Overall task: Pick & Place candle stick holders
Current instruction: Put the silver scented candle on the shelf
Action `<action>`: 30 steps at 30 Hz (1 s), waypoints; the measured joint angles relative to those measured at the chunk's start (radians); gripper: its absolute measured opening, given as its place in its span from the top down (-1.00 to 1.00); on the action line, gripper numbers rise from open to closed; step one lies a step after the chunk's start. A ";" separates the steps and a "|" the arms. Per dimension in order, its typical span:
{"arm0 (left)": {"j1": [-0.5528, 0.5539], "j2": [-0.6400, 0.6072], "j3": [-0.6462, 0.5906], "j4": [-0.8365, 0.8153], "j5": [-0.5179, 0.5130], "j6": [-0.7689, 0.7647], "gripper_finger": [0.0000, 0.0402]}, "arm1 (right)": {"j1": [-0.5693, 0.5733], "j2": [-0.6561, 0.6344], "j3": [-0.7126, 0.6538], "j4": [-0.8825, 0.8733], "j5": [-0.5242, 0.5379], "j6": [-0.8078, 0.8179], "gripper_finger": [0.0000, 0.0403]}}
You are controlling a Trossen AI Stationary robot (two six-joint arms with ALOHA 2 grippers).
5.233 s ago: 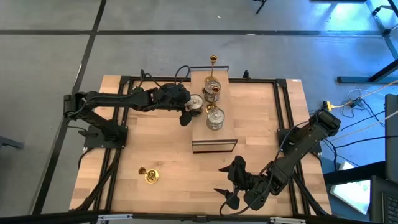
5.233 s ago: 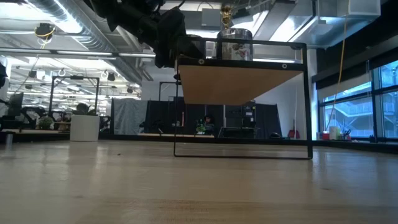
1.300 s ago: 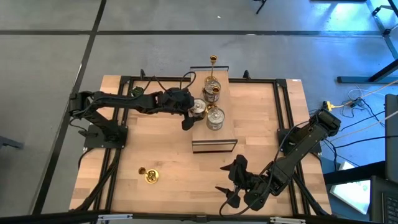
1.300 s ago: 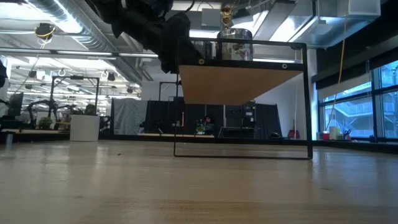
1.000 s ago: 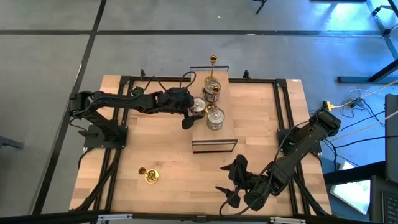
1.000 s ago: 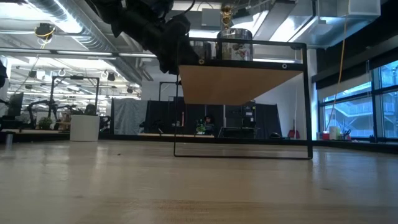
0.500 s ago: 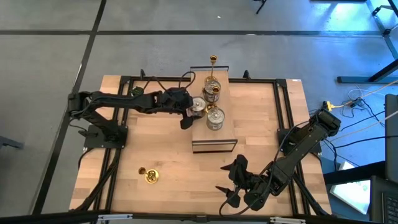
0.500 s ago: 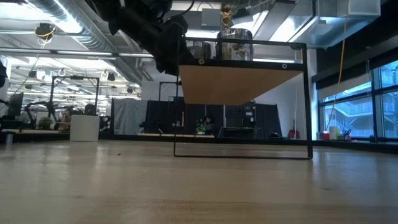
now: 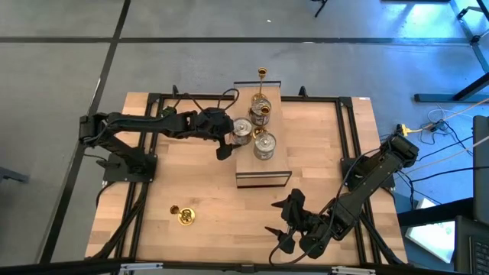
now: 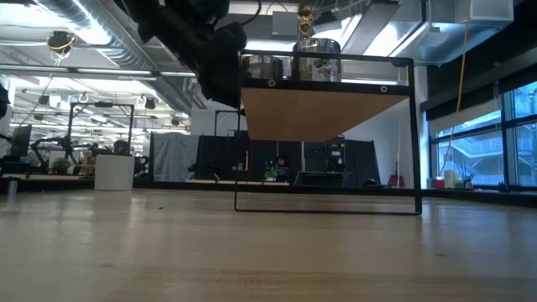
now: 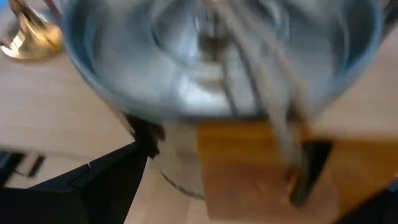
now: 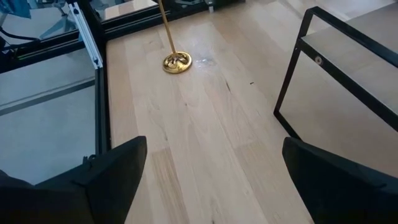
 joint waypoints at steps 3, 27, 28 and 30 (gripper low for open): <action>0.000 0.000 0.000 -0.052 0.021 -0.008 -0.99 | 0.000 0.000 0.000 0.000 0.000 0.000 -0.88; 0.090 -0.188 0.000 -0.251 -0.001 -0.058 -0.99 | 0.014 -0.019 0.000 -0.063 0.023 0.034 -0.88; 0.090 -0.185 0.000 -0.237 0.000 -0.062 -0.99 | 0.014 -0.020 0.000 -0.069 0.026 0.034 -0.88; 0.082 -0.174 0.000 -0.214 -0.010 -0.094 -0.99 | 0.014 -0.020 0.000 -0.075 0.026 0.034 -0.88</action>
